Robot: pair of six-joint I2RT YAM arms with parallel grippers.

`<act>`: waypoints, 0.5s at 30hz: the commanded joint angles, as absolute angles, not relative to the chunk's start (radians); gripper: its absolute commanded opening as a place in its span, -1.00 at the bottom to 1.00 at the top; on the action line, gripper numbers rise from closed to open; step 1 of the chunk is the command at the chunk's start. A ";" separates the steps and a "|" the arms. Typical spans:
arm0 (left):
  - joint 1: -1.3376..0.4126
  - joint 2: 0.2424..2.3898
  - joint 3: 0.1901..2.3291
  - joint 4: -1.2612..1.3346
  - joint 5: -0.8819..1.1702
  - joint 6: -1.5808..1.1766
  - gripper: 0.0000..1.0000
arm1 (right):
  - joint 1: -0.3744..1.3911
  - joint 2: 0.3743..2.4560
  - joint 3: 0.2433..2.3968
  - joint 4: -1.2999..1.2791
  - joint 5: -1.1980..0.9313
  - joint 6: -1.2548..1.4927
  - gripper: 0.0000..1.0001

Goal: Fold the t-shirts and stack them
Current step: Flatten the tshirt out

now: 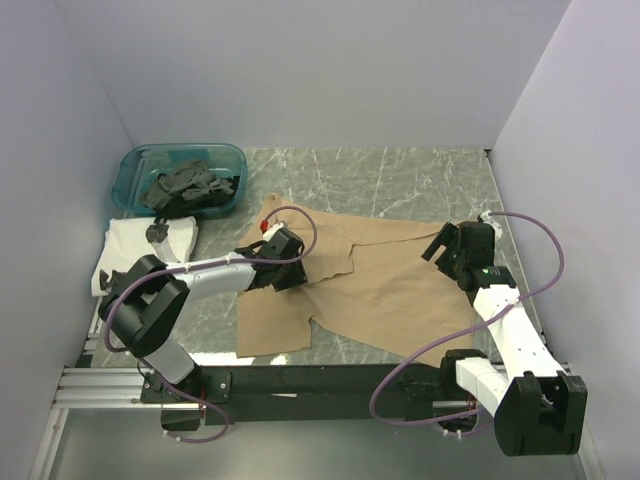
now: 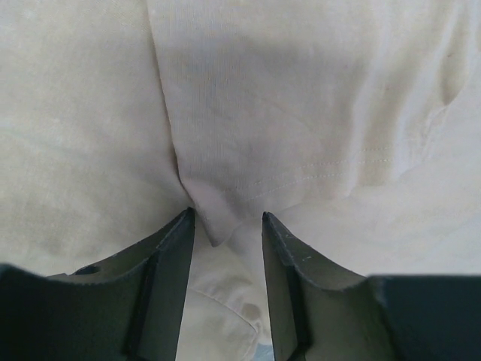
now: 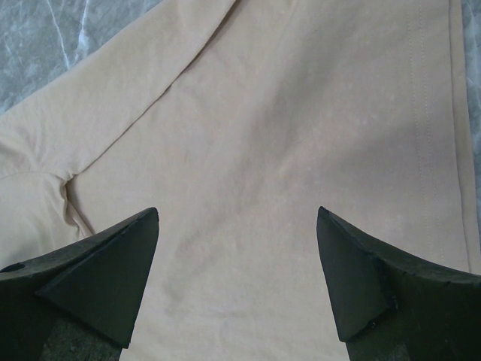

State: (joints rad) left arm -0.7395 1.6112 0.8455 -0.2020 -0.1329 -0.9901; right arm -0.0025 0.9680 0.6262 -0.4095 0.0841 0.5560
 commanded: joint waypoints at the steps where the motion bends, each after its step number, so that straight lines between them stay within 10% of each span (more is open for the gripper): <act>1: -0.744 1.545 0.853 -0.226 -0.156 -0.994 -0.06 | -0.005 0.973 0.617 -0.382 0.086 0.545 0.82; 15: -0.744 1.592 0.894 -0.239 -0.132 -0.991 -0.20 | -0.005 0.985 0.620 -0.382 0.087 0.538 0.82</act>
State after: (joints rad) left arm -0.7395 1.5753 0.8646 -0.2516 -0.1295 -0.9897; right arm -0.0025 0.9890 0.6262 -0.4088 0.0841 0.5522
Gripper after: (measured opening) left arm 0.414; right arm 0.913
